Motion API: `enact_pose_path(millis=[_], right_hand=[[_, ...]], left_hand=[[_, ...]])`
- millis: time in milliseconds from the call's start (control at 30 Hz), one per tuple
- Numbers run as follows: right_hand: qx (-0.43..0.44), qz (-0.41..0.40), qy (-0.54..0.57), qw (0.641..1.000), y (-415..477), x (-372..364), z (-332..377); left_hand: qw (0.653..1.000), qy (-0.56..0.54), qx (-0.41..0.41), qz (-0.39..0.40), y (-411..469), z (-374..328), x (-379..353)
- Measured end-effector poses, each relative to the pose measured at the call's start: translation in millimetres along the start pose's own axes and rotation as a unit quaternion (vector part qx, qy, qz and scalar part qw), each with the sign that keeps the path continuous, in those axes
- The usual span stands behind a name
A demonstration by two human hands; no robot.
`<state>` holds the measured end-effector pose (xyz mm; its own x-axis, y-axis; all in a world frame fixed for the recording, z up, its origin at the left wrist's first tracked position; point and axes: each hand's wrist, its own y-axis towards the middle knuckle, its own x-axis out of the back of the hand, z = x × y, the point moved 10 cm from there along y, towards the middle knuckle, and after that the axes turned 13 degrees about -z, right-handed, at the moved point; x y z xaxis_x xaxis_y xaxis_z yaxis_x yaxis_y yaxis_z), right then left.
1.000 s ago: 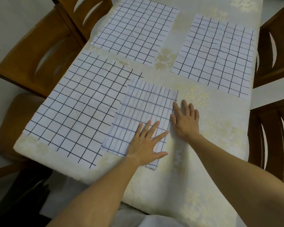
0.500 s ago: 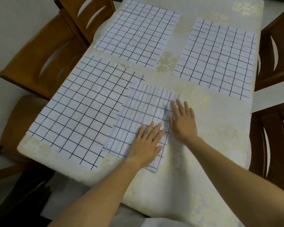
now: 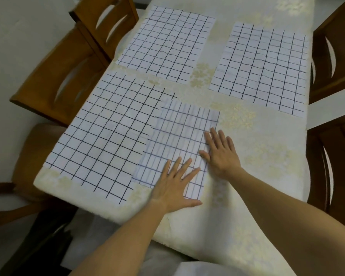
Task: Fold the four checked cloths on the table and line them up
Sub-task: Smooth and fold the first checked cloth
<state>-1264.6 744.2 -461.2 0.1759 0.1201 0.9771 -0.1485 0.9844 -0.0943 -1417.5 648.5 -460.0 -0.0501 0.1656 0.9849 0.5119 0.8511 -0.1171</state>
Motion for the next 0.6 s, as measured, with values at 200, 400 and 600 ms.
enact_pose_path(millis=[200,400,600], right_hand=[[-0.13,-0.02,0.077,0.988,2.1,9.4,-13.6],[-0.321,-0.138,0.185,0.918,-42.4,28.9,-20.6],[-0.316,-0.025,0.237,0.918,-57.8,0.8,2.2]], left_hand=[[1.0,-0.025,0.003,0.003,-0.3,-1.1,5.0],[0.994,-0.054,0.055,-0.073,23.6,8.2,30.5],[0.999,-0.02,-0.03,-0.02,72.0,-11.8,45.1]])
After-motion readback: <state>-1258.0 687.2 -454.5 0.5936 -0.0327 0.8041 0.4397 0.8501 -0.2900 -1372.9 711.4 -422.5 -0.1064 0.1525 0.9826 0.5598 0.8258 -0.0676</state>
